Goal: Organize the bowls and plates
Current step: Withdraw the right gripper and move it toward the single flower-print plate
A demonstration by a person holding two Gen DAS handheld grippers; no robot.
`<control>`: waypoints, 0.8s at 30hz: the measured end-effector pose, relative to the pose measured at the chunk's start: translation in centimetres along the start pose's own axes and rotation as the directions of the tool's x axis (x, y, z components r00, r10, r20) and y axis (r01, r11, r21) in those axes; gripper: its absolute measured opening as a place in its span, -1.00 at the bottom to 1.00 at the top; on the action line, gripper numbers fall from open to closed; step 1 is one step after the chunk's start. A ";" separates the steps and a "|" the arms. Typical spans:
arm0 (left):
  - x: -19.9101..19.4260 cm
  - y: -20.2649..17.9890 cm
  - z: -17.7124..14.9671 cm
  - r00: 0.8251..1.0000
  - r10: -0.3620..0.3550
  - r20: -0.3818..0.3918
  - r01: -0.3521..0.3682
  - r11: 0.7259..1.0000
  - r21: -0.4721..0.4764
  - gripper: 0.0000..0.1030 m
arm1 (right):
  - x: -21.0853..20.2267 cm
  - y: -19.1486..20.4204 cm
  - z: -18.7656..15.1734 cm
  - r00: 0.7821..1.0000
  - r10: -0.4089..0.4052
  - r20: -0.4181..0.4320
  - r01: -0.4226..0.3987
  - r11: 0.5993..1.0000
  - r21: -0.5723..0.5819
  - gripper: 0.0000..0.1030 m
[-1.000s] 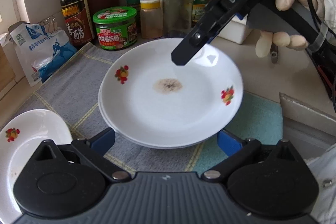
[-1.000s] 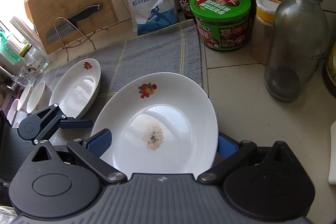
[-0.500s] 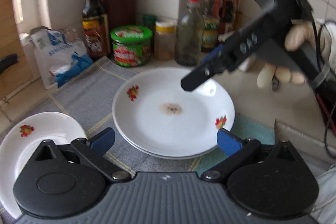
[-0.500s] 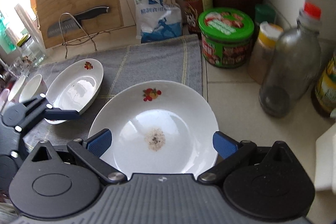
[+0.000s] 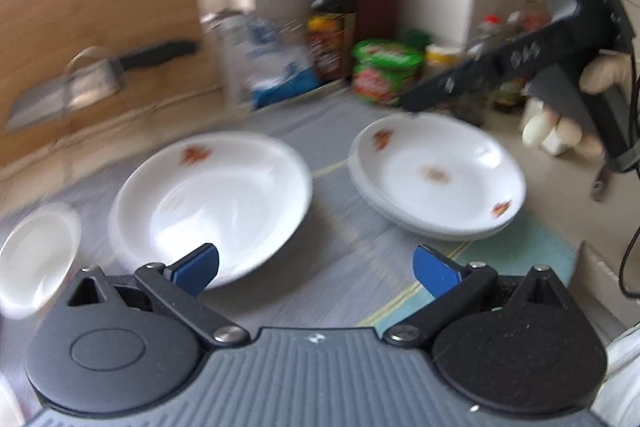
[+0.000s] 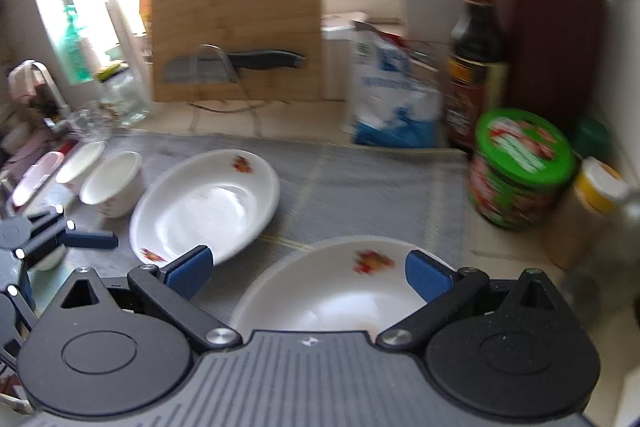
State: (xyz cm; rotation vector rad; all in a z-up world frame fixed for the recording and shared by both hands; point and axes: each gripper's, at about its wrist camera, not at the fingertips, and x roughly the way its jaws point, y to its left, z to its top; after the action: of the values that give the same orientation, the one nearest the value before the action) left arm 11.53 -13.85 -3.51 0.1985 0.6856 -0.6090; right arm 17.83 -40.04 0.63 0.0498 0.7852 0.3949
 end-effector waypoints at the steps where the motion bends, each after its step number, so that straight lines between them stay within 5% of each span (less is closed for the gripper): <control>1: -0.3 0.4 -0.6 1.000 0.022 -0.012 -0.022 0.999 -0.025 0.99 | 0.4 0.3 0.2 1.000 0.015 -0.001 -0.015 1.000 -0.001 1.00; 9: 0.6 3.9 -2.6 0.985 0.149 -0.091 -0.159 0.979 -0.125 0.99 | 2.5 3.2 0.4 0.998 0.057 -0.040 -0.059 0.998 -0.030 1.00; 24: 5.5 6.0 -2.5 0.992 0.080 -0.099 -0.088 0.993 -0.082 0.99 | 2.1 6.3 0.5 0.995 0.014 -0.102 -0.022 0.997 -0.072 1.00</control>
State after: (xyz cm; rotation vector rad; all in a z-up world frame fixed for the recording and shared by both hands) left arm 17.05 -10.61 -9.16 0.1765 0.7906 -0.4908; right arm 17.44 -33.42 0.72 -0.0316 0.8699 0.4456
